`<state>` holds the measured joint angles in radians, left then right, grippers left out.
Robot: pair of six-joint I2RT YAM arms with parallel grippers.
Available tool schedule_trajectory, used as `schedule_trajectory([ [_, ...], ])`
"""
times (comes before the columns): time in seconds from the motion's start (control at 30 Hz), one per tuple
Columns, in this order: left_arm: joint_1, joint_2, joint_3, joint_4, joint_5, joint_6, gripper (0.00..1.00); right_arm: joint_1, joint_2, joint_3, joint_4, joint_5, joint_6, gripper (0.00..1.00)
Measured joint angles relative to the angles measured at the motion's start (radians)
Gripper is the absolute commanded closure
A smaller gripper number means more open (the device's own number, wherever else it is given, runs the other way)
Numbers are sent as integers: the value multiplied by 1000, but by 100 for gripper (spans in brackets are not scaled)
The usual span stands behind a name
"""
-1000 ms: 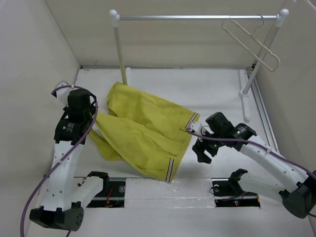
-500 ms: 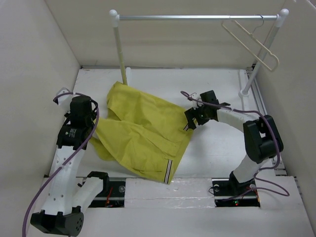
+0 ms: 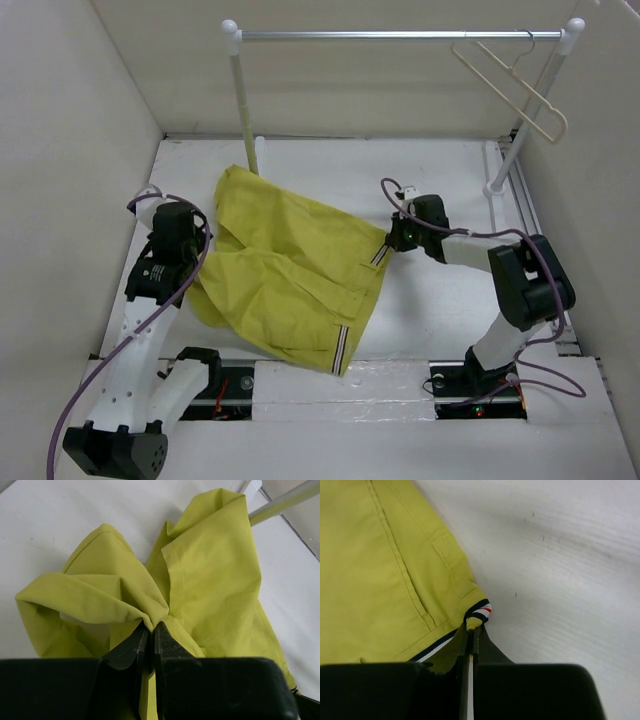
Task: Place the trousers on the hanger
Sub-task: Flatten out the trousers at the center of the board.
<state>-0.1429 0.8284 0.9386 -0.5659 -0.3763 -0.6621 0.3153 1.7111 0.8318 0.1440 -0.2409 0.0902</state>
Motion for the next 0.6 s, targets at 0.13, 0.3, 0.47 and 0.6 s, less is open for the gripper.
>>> schedule_trajectory([
  [0.13,-19,0,-14,24,39,26,100,-25,-150,-66,-81,56,9,100],
  [0.3,-62,3,-34,92,172,64,100,-179,-436,-40,-295,151,-61,100],
  [0.47,-113,19,-123,177,362,80,100,-384,-492,129,-452,336,-151,24],
  [0.6,-158,19,-229,253,506,77,100,-365,-441,205,-489,373,-181,22],
])
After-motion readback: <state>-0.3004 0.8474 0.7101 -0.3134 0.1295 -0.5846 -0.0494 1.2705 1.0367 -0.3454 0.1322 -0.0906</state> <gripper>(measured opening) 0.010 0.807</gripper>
